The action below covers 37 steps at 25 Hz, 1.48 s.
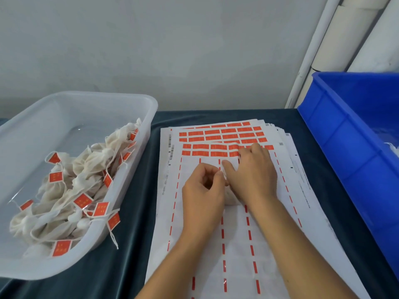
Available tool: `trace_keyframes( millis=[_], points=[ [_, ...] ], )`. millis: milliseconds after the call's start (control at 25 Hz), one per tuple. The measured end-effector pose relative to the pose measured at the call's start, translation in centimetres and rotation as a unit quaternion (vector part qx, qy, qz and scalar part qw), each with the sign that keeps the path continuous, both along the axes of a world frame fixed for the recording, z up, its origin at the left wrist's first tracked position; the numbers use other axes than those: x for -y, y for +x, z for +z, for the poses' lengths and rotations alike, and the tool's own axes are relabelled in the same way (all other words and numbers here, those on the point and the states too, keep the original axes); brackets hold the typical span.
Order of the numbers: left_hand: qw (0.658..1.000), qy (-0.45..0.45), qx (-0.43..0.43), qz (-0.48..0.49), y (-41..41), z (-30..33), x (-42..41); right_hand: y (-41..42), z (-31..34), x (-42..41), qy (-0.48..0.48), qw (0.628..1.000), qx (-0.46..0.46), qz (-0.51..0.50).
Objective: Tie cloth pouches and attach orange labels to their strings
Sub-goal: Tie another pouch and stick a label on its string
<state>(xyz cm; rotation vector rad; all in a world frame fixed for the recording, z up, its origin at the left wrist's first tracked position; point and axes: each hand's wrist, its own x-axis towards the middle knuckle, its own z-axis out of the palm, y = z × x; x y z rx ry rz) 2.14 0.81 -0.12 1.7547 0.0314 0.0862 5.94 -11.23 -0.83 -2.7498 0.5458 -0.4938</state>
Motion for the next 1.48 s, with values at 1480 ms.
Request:
trace_keyframes(
  millis=[1480],
  points=[
    [0.994, -0.102, -0.027, -0.035, 1.6, 0.9, 0.0, -1.5, -1.3, -0.2, 0.006, 0.997, 0.081, -0.001]
  ],
)
